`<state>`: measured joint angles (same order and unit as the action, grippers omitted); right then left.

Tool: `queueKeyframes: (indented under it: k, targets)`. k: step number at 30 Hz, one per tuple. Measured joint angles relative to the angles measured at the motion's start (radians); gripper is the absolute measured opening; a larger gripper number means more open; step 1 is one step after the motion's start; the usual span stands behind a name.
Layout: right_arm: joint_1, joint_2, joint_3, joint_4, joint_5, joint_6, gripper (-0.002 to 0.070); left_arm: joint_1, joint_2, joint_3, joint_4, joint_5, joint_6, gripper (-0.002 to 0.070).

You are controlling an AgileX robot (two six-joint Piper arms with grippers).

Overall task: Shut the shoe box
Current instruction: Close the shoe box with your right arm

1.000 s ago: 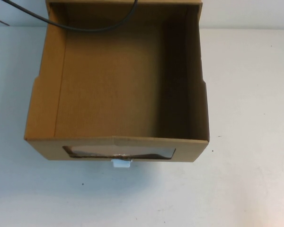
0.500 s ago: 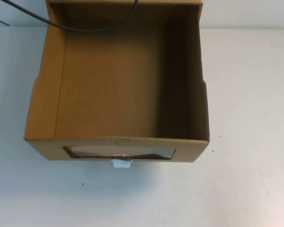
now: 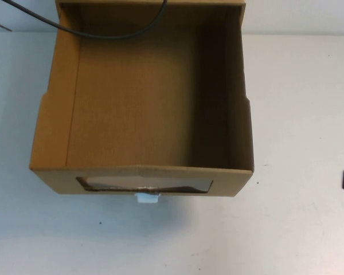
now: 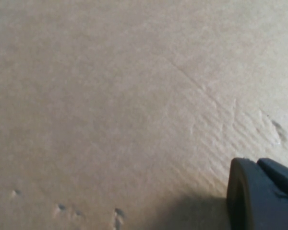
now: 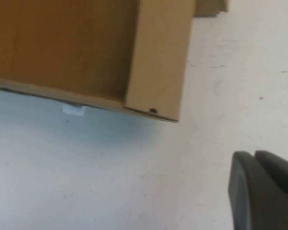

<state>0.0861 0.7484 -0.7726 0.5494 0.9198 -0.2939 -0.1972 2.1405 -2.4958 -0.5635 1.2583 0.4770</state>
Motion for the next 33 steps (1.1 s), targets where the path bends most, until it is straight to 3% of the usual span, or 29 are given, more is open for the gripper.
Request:
queueKeyframes:
  k: [3, 8, 13, 16, 21, 33]
  targets:
    - [0.093, 0.14, -0.074, 0.041, 0.007, -0.045, -0.0013, 0.0, 0.0, 0.0, 0.0, 0.0, 0.0, -0.0005]
    - [0.346, 0.302, -0.158, 0.004, -0.047, -0.018, -0.0013, 0.0, 0.0, 0.0, 0.0, 0.0, 0.0, -0.0005]
    - [0.654, 0.387, -0.192, -0.167, -0.233, 0.15, -0.0012, 0.0, 0.0, 0.0, 0.0, 0.0, 0.0, -0.0005]
    - [0.759, 0.427, -0.197, -0.314, -0.334, 0.287, -0.0011, 0.0, 0.0, 0.0, 0.001, 0.0, 0.0, -0.0005]
    - [0.796, 0.503, -0.219, -0.462, -0.411, 0.41, -0.0011, 0.0, 0.0, 0.0, 0.002, 0.0, 0.0, -0.0005]
    - [0.798, 0.693, -0.363, -0.525, -0.405, 0.428, -0.0011, 0.0, 0.0, 0.0, 0.003, 0.0, 0.0, -0.0005]
